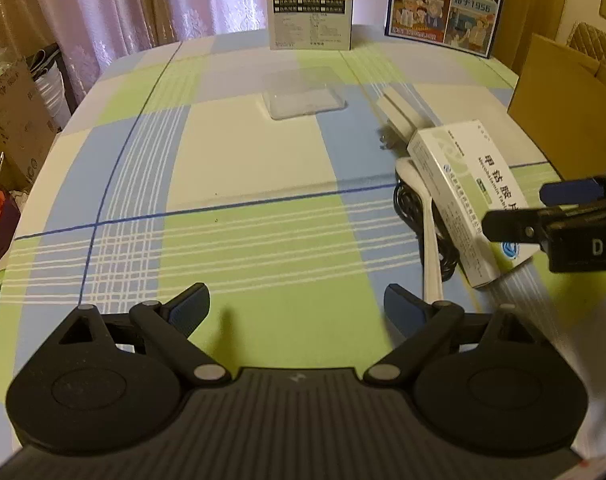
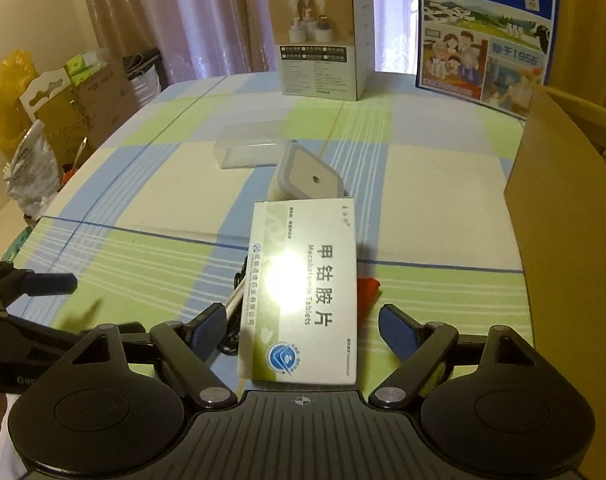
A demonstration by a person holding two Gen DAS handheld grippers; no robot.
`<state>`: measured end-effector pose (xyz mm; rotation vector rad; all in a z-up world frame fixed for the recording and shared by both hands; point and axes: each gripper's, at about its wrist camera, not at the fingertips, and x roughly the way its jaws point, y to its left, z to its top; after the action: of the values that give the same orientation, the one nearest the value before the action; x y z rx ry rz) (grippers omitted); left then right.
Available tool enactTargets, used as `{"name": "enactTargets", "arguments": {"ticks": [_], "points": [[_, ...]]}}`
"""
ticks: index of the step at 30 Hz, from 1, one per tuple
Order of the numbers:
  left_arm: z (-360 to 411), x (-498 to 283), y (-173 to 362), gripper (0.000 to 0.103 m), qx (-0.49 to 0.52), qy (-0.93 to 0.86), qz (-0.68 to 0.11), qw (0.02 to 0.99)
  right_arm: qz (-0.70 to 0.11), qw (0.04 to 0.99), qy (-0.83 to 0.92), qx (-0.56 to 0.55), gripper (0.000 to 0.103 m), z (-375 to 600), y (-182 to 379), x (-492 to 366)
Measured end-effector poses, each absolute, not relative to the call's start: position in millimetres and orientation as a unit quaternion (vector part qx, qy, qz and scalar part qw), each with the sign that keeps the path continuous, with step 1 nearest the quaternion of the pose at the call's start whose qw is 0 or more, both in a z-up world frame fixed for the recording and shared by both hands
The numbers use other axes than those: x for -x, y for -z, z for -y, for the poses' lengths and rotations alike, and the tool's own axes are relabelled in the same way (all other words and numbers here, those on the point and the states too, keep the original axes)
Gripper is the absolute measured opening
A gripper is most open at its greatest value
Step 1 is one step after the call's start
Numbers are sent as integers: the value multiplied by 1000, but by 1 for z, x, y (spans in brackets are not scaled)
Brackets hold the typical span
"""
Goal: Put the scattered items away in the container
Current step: 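Move the right tool to the white Mecobalamin box and close on it, then close the left tool on the white plastic spoon handle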
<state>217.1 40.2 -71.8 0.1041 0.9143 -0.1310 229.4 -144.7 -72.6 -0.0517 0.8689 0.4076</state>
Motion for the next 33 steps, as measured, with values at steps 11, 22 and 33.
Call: {"name": "enactTargets", "arguments": {"ticks": [11, 22, 33], "points": [[-33, -220, 76, 92, -51, 75, -444, 892, -439, 877, -192, 38, 73, 141, 91, -239], [-16, -227, 77, 67, -35, 120, -436, 891, -425, 888, -169, 42, 68, 157, 78, -236], [17, -244, 83, 22, -29, 181, -438, 880, -434, 887, -154, 25, 68, 182, 84, -242]]}}
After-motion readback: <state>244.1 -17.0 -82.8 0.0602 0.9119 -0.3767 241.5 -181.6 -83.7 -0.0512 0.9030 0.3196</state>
